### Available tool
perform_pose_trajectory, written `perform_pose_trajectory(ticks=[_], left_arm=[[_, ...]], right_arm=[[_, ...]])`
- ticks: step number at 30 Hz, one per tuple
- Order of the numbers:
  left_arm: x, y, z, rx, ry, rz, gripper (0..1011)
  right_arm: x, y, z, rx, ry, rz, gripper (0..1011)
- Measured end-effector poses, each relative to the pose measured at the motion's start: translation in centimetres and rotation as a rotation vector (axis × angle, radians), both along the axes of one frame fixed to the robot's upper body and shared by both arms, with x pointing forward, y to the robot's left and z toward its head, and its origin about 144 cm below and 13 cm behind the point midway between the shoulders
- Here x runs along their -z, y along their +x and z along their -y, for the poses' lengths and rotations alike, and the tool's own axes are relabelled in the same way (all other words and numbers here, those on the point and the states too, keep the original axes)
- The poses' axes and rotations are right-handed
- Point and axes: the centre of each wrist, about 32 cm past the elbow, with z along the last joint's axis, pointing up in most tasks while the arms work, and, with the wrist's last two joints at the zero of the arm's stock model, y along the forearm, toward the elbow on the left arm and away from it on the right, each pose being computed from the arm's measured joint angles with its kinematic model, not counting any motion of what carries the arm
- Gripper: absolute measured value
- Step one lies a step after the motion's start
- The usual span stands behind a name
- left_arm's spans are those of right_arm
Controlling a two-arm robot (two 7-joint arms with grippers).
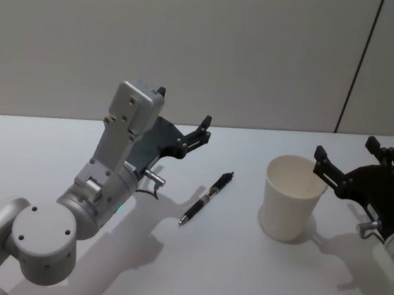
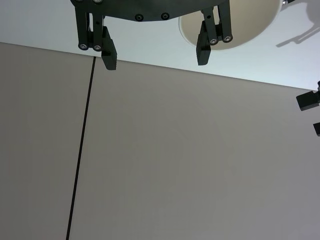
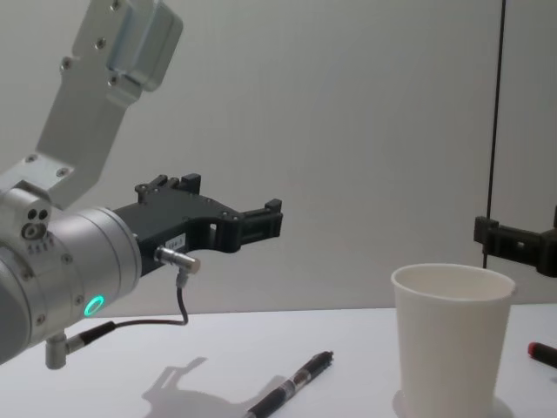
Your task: Place the pen into the pen holder.
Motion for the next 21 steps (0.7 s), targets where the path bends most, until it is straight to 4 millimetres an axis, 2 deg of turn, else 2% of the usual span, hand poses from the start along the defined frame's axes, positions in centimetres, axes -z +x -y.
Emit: perform_pose_trajectory(ticks=[6,10,14,21], left_arm=[[0.0,0.0,0.0,0.000,0.000,0.000,1001],[0.0,0.0,0.0,0.000,0.000,0.000,1001],[0.0,0.0,0.0,0.000,0.000,0.000,1001],[0.0,0.0,0.0,0.000,0.000,0.000,1001]], right_arm=[[0.0,0.1,0.0,-0.001,0.000,0.002,1002],[-0.2,0.9,0.1,-0.008,-0.002,0.006,1001],[-0.1,2.4,0.2,-0.017,-0.003,0.010,1002],[0.2,6.5,0.5,-0.052,0.008,0.014,1001]])
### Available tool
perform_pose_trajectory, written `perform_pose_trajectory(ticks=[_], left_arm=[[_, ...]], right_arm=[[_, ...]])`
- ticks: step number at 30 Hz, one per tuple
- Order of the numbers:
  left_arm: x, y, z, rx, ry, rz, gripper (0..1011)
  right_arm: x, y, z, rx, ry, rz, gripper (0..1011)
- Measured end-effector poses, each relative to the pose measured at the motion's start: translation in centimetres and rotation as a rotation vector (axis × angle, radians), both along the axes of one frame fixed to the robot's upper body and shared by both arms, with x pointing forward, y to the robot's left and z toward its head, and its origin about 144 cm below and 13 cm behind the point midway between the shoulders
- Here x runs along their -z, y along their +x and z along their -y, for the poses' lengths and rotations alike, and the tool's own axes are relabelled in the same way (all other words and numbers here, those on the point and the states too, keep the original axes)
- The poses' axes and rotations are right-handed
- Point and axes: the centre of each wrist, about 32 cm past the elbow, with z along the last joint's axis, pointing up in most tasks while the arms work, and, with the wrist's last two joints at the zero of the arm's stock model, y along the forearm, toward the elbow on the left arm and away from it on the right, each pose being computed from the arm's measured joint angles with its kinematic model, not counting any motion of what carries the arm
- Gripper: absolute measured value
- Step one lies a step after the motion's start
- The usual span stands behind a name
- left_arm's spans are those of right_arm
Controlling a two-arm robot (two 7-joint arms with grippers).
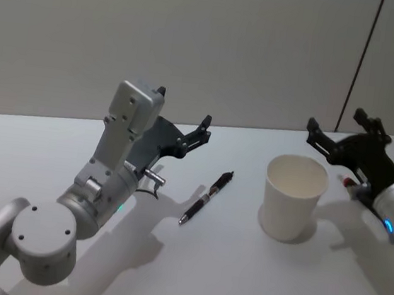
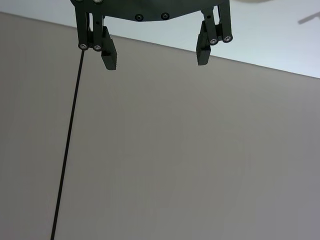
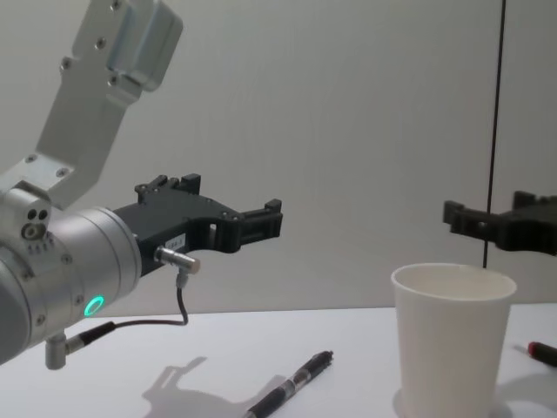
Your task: Place the pen into the pen holder.
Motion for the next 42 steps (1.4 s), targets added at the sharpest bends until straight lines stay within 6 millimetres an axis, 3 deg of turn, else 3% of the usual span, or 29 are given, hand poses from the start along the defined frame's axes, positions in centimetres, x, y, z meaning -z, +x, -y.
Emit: perform_pose_trajectory(ticks=[8,17,29,37,42], left_arm=[[0.0,0.0,0.0,0.000,0.000,0.000,1001],[0.0,0.0,0.0,0.000,0.000,0.000,1001],[0.0,0.0,0.0,0.000,0.000,0.000,1001],[0.0,0.0,0.0,0.000,0.000,0.000,1001],[0.0,0.0,0.0,0.000,0.000,0.000,1001]], right_arm=[[-0.1,5.4,0.7,-0.067,0.013,-0.050,1002],[-1.8,8.9,1.4,-0.120,-0.006,-0.160,1001],[-5.2,9.9,1.8,-0.130,-0.100,-0.322,1001],[-7.1,9.2,2.0,-0.095,-0.193,-0.437,1002],[-7.3,8.6,2.1,-0.066,-0.225,-0.477,1001]])
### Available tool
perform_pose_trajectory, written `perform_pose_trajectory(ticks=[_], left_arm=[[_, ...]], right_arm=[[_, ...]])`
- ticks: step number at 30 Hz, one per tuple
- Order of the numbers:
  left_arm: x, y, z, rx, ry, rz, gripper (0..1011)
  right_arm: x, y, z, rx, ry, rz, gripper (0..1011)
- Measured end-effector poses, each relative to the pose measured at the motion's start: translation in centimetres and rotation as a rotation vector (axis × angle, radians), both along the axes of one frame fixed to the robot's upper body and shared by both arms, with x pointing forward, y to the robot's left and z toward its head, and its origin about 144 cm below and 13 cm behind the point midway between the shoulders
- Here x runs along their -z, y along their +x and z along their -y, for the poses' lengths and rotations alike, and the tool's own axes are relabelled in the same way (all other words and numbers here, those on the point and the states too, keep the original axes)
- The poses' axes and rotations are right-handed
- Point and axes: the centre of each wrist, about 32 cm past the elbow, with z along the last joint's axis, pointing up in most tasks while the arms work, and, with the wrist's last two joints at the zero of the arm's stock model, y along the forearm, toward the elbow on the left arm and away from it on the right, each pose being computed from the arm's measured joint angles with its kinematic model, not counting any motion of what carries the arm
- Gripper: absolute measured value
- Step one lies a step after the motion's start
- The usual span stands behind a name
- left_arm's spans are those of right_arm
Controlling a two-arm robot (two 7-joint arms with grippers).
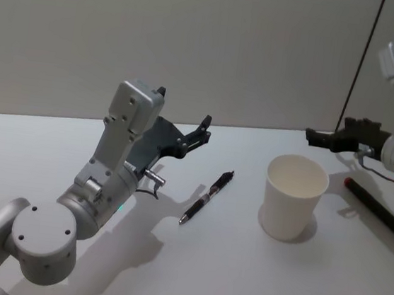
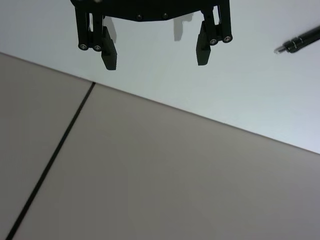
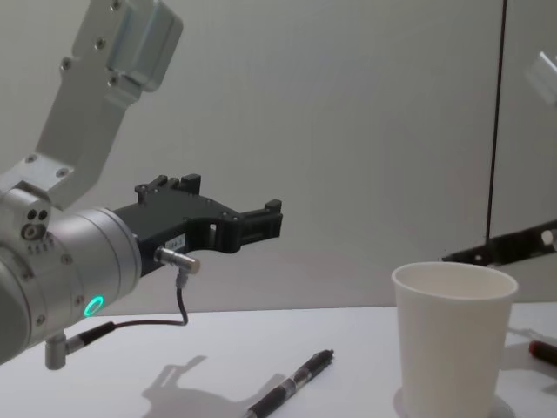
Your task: Place the pen into the pen holder.
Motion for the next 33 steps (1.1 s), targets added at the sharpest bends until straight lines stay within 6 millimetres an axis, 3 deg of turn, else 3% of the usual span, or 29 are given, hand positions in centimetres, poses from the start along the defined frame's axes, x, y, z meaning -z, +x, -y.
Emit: perform_pose_trajectory(ticks=[33], left_arm=[[0.0,0.0,0.0,0.000,0.000,0.000,1001]], right_arm=[[3.2,-3.0,3.6,0.084,0.009,-0.049,1001]])
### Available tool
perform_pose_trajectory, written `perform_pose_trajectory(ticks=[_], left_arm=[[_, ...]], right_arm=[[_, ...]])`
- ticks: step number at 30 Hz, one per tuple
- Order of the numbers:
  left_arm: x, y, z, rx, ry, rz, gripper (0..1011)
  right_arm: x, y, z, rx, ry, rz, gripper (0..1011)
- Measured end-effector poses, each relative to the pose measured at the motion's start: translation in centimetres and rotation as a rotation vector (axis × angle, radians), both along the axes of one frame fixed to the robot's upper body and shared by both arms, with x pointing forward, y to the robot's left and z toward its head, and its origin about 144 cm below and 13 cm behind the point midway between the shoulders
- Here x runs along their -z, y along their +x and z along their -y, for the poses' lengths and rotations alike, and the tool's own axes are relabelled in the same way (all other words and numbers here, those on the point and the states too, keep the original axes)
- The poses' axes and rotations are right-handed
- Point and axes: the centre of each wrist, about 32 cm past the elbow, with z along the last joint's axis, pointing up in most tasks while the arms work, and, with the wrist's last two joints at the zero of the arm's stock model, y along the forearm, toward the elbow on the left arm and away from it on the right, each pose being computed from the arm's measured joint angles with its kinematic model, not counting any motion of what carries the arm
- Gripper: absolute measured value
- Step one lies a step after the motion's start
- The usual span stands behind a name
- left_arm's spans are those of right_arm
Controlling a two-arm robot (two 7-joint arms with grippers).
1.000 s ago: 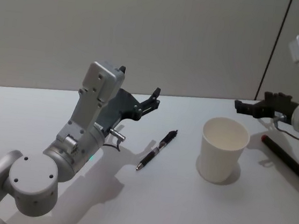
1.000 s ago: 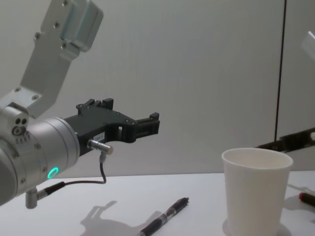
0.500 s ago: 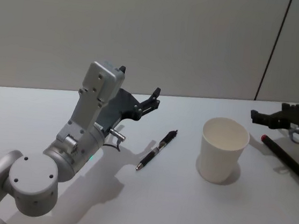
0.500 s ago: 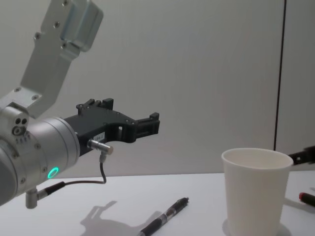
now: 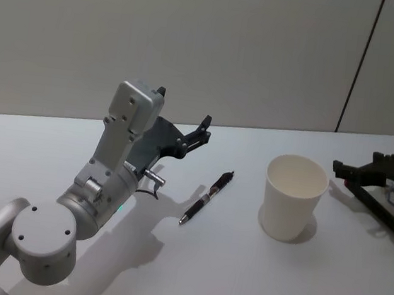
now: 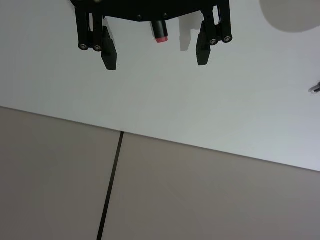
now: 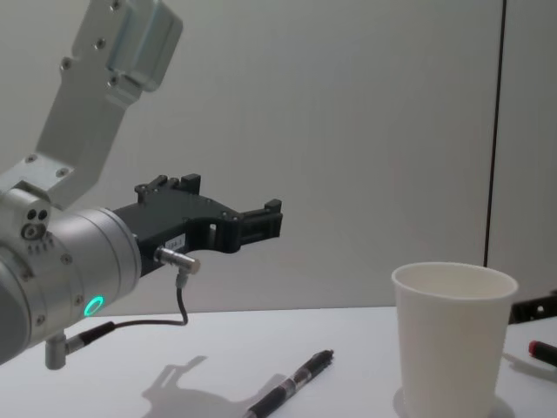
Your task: Place the pen into the pen holder.
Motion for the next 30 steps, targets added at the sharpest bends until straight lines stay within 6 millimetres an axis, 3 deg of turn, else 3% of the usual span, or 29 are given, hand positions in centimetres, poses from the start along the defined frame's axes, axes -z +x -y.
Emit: perform_pose_trajectory(ticks=[24,30], left_arm=[[0.0,0.0,0.0,0.000,0.000,0.000,1001],[0.0,0.0,0.0,0.000,0.000,0.000,1001]], right_arm=[[2.6,-0.3,0.2,-0.055,-0.025,-0.055,1002],[2.8,-0.3,0.2,-0.063,-0.024,-0.057,884]])
